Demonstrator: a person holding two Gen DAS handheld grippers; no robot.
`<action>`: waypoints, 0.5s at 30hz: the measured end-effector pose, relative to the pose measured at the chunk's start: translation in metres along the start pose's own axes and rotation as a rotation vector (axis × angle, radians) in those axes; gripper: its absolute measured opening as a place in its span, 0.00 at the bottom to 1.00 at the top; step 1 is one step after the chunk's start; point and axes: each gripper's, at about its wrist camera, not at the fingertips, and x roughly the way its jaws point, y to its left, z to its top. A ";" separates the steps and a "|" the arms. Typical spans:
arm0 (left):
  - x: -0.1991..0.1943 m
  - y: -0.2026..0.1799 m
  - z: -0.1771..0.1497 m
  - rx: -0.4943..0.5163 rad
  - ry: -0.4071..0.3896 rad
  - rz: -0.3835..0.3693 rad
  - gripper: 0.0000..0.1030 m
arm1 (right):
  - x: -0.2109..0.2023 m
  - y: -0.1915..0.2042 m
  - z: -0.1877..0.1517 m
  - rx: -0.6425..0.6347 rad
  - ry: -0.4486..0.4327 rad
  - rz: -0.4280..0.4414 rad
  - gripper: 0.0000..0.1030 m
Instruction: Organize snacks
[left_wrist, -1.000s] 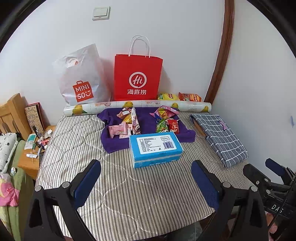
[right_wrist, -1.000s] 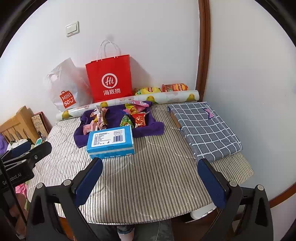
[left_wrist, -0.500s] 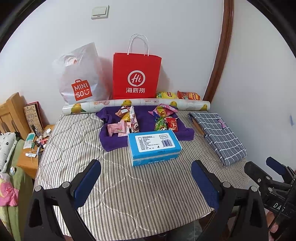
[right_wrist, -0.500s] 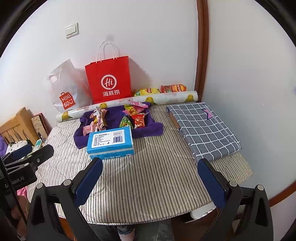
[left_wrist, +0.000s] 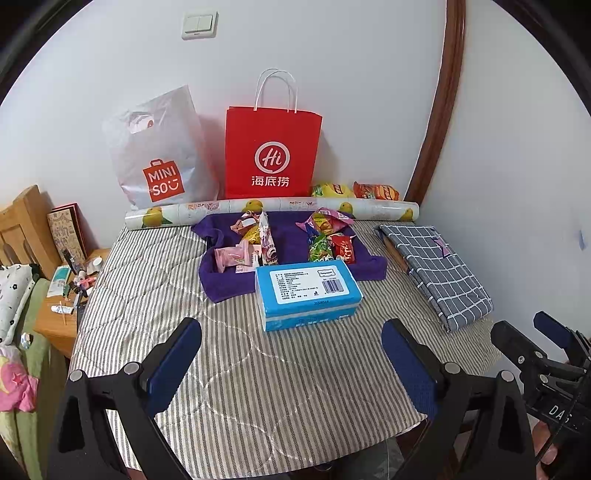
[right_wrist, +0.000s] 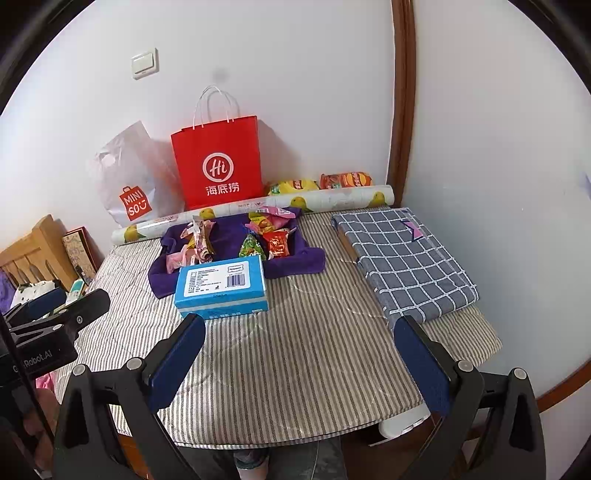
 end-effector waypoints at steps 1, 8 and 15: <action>0.000 -0.001 0.000 0.001 -0.001 0.001 0.96 | -0.001 0.000 0.000 0.000 -0.001 0.000 0.98; -0.002 -0.001 0.000 0.002 -0.003 0.002 0.96 | -0.002 0.001 0.000 0.001 -0.005 -0.001 0.98; -0.002 -0.002 0.000 0.004 -0.004 0.003 0.96 | -0.003 0.001 -0.001 -0.001 -0.009 -0.002 0.98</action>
